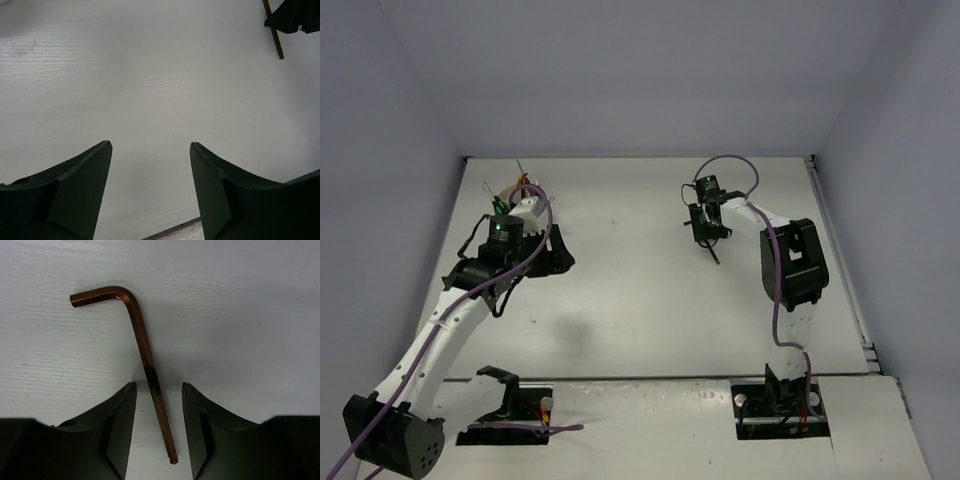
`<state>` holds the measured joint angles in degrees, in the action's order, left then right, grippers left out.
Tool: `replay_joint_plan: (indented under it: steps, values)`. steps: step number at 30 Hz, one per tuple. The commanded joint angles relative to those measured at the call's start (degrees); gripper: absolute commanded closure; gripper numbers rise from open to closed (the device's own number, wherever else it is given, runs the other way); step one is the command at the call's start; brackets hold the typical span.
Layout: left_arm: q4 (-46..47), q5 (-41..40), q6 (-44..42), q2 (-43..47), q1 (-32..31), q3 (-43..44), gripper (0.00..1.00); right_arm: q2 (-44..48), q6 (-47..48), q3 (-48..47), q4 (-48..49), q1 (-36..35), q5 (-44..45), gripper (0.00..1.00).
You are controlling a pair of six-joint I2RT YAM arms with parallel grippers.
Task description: Sort the tools into containers
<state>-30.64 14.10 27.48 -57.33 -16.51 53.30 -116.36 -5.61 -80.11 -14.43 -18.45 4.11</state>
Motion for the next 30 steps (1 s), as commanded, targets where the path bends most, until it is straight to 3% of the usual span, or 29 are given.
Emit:
replay_joint_plan:
  steps: [1,4,8,11,16,19,30]
  values:
    - [2.96,0.27,1.74,0.65,-0.49,1.1,0.39,-1.84,1.53,-1.89,-1.57,0.69,-2.99,0.62]
    - [2.96,0.31,1.79,0.08,-0.74,1.55,0.39,-2.77,1.77,-1.78,-1.67,0.96,-5.77,0.67]
    - [2.96,0.23,1.79,-0.49,-1.06,1.97,0.39,-3.42,2.09,-1.53,-2.84,0.96,-10.34,0.81]
    - [3.13,0.22,2.06,-1.25,-1.39,2.43,0.39,-5.02,1.91,-1.79,-5.84,0.58,-14.73,1.0]
    - [3.22,0.22,2.88,-3.34,-2.67,3.41,0.39,-3.85,1.73,0.57,-6.32,-2.92,-16.24,1.0]
    - [3.86,0.12,3.91,-5.11,-3.74,3.96,0.39,-2.13,1.74,1.61,-5.65,-8.58,-14.21,1.0]
    - [7.91,1.6,7.4,-11.49,-5.97,6.64,0.39,11.48,-0.73,11.1,11.35,-18.95,-18.0,1.0]
